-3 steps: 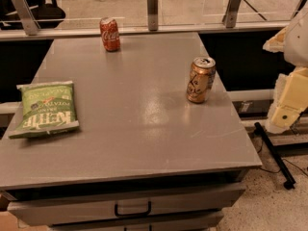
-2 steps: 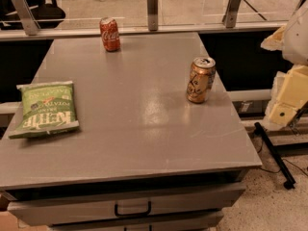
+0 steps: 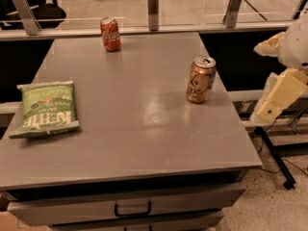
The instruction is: Move orange can near coke can
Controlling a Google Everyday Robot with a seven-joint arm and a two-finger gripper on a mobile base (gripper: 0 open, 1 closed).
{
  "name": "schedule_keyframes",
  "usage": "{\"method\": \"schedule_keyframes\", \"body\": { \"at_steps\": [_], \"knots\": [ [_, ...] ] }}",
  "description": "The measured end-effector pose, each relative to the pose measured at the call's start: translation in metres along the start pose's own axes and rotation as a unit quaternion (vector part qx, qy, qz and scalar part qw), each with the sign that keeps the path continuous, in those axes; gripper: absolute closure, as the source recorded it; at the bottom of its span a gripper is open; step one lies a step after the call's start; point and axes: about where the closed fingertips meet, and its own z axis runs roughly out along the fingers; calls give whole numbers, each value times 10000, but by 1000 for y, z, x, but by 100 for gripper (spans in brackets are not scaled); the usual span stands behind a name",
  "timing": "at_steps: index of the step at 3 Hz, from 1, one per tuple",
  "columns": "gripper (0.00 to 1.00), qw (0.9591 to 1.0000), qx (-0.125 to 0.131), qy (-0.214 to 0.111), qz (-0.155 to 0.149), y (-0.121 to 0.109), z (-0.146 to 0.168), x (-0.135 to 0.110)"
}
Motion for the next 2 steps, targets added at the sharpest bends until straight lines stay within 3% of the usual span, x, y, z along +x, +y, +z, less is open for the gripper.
{"method": "schedule_keyframes", "body": {
  "at_steps": [1,2],
  "knots": [
    [0,9974,-100,-658,263,-9,21,-3],
    [0,9904,-214,-1285,464,-16,49,-15]
  ]
}}
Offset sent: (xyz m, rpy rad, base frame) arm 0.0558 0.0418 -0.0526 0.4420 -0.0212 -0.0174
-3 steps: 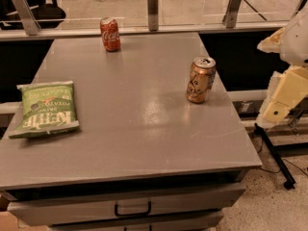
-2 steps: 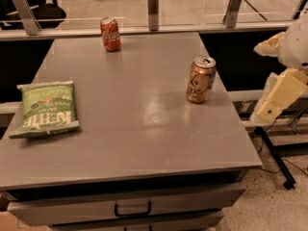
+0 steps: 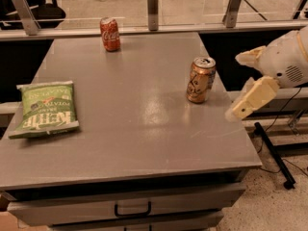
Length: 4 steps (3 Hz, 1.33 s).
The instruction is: Move orange can near coke can
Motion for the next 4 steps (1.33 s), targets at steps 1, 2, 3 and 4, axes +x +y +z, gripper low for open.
{"method": "schedule_keyframes", "body": {
  "at_steps": [1,2,3,4],
  "knots": [
    [0,9986,7,-508,112,-15,28,-10],
    [0,9945,55,-1006,281,-38,52,-24],
    [0,9893,-6,-1394,431,-47,76,-37],
    [18,9834,-96,-1699,629,-53,95,-46]
  ]
}}
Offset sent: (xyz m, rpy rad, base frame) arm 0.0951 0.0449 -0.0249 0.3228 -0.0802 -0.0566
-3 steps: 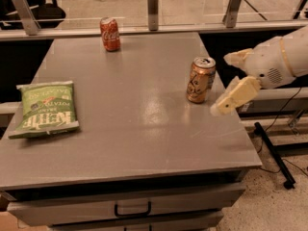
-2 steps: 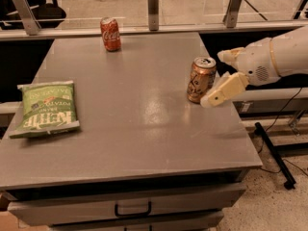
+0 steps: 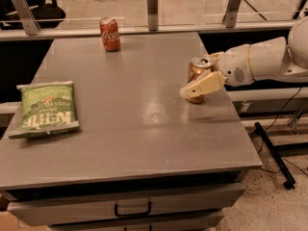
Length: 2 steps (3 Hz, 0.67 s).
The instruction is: Move orange can near coke can
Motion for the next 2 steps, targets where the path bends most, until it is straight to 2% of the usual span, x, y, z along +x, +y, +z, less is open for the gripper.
{"method": "schedule_keyframes", "body": {
  "at_steps": [1,2],
  "knots": [
    [41,9994,-44,-311,139,-1,4,-7],
    [65,9983,-51,-558,149,-4,-3,-20]
  ]
}}
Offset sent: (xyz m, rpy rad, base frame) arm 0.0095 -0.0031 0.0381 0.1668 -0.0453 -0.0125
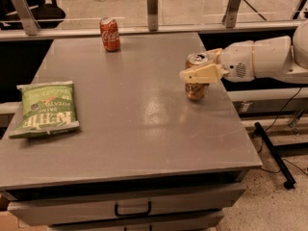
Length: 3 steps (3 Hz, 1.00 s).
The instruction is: Move orange can near coke can
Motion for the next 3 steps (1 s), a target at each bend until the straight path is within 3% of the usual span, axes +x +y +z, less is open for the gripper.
{"method": "schedule_keyframes", "body": {
  "at_steps": [1,2,3],
  "knots": [
    [88,9994,143,-233,-222,-9,-29,-32],
    [100,9993,141,-250,-250,-9,-28,-35],
    [100,9993,140,-250,-250,-8,-28,-35]
  ]
}}
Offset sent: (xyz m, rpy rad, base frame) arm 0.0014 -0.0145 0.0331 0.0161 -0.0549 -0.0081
